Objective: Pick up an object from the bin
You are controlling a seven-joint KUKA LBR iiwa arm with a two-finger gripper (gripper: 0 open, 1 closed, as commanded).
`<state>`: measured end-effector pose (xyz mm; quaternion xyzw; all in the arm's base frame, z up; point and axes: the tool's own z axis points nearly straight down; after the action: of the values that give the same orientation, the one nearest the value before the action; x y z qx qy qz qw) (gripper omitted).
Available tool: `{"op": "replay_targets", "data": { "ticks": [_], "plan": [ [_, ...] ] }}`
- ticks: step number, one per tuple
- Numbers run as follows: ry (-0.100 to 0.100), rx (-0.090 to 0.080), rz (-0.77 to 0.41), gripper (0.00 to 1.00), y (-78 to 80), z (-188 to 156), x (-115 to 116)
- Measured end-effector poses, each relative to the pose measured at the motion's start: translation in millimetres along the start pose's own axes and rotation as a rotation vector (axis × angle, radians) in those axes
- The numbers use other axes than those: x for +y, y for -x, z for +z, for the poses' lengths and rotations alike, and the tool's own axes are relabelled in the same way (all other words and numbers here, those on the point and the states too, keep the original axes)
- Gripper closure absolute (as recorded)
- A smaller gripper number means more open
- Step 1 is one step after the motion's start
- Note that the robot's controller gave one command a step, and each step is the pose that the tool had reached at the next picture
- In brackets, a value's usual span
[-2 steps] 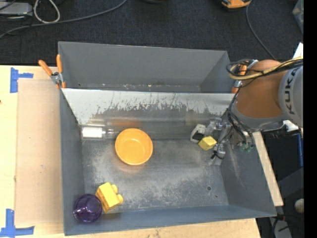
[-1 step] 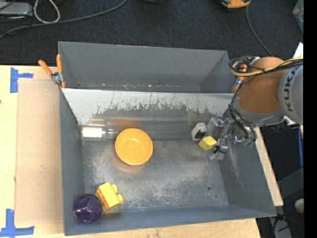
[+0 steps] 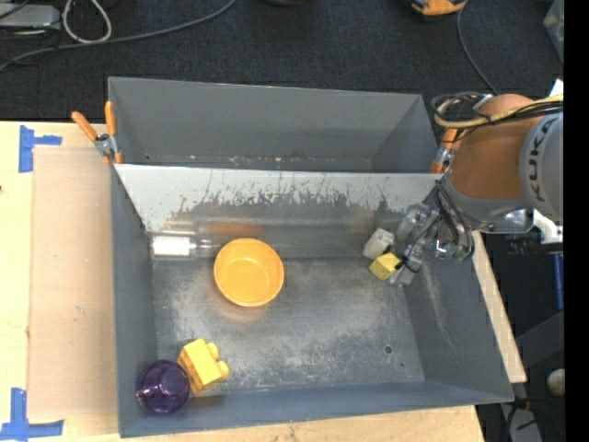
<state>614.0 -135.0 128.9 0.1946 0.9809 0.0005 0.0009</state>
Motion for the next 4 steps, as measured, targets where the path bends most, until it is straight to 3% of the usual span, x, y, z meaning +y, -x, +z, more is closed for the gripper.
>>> {"op": "replay_targets", "data": {
  "ticks": [1,2,4],
  "plan": [
    [0.002,-0.002,0.034,0.00,-11.8,62,9],
    [0.004,-0.012,0.416,1.00,-2.4,58,21],
    [0.003,-0.011,0.413,1.00,-2.8,48,22]
  ]
}}
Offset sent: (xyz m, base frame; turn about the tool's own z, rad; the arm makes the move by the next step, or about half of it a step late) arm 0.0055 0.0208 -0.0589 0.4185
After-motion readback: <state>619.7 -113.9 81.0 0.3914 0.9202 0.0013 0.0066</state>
